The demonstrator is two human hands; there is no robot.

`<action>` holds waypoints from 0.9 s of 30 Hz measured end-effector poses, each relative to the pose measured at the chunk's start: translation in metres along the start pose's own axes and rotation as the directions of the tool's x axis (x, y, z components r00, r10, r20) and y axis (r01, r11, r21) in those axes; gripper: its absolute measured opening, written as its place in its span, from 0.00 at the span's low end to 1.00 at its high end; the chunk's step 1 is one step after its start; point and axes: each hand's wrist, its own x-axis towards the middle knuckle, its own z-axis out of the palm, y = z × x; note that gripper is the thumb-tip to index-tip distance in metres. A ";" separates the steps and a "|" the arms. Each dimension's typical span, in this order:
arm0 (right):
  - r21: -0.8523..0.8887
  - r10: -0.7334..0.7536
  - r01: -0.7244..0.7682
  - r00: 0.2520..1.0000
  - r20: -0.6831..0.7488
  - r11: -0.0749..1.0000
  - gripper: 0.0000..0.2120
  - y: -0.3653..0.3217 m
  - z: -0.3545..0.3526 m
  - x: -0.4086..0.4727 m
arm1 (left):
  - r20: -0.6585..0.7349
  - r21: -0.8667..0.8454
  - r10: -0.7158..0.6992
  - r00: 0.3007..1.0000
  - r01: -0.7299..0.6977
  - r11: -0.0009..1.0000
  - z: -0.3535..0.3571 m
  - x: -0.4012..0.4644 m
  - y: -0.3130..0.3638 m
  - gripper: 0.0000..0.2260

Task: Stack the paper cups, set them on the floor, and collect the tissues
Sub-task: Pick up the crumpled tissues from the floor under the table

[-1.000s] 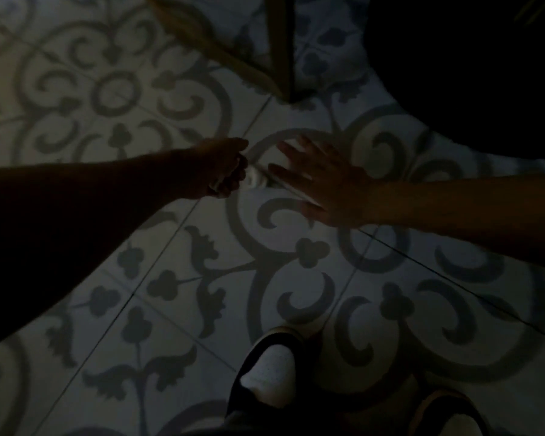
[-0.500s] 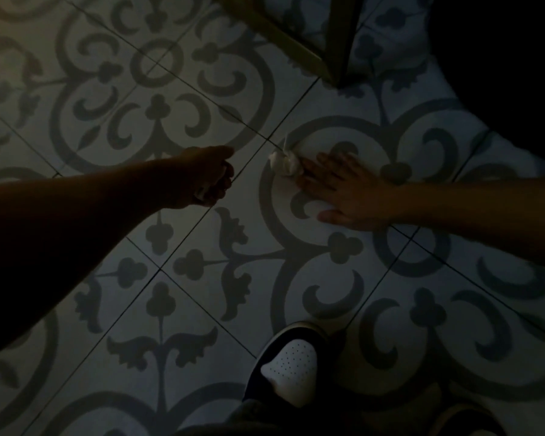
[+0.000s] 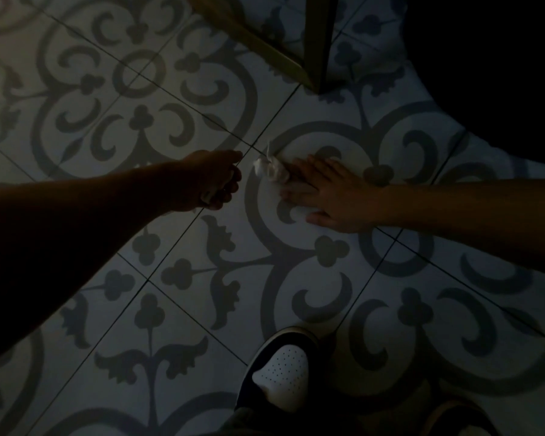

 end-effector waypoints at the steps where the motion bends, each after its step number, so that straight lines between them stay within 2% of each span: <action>1: -0.011 -0.003 0.003 1.000 -0.004 1.000 0.34 0.000 0.001 0.001 | 0.002 0.004 0.002 1.000 -0.002 1.000 0.000 0.000 0.000 0.19; 5: 0.001 -0.013 0.013 0.999 0.045 1.000 0.34 -0.001 -0.002 0.002 | 0.009 0.014 0.008 1.000 -0.009 1.000 0.002 -0.001 0.003 0.18; 11: 0.035 0.002 -0.003 1.000 0.026 0.999 0.31 0.003 -0.007 -0.007 | 0.007 0.049 0.004 1.000 -0.005 0.999 0.006 -0.002 0.006 0.19; 16: 0.012 -0.065 0.067 0.993 -0.097 0.998 0.30 0.007 -0.008 -0.014 | 0.010 0.061 0.023 1.000 -0.023 0.998 0.011 -0.003 0.013 0.19; 18: 0.044 -0.035 0.037 0.998 -0.056 0.998 0.30 0.005 -0.011 -0.006 | 0.012 0.055 0.023 1.000 -0.024 0.998 0.013 -0.004 0.014 0.19; 23: -0.014 -0.029 0.030 0.995 0.097 0.999 0.30 -0.009 -0.022 0.024 | 0.011 0.018 0.011 1.000 -0.011 1.000 0.006 -0.001 0.008 0.19; 25: -0.020 -0.020 0.021 0.997 0.077 1.000 0.29 -0.010 -0.023 0.027 | 0.007 0.026 0.007 1.000 -0.008 1.000 0.002 -0.001 0.005 0.18; 27: 0.014 -0.040 0.040 0.999 -0.018 0.999 0.28 -0.006 -0.021 0.023 | 0.010 0.033 0.019 1.000 -0.019 0.999 0.002 -0.001 0.006 0.18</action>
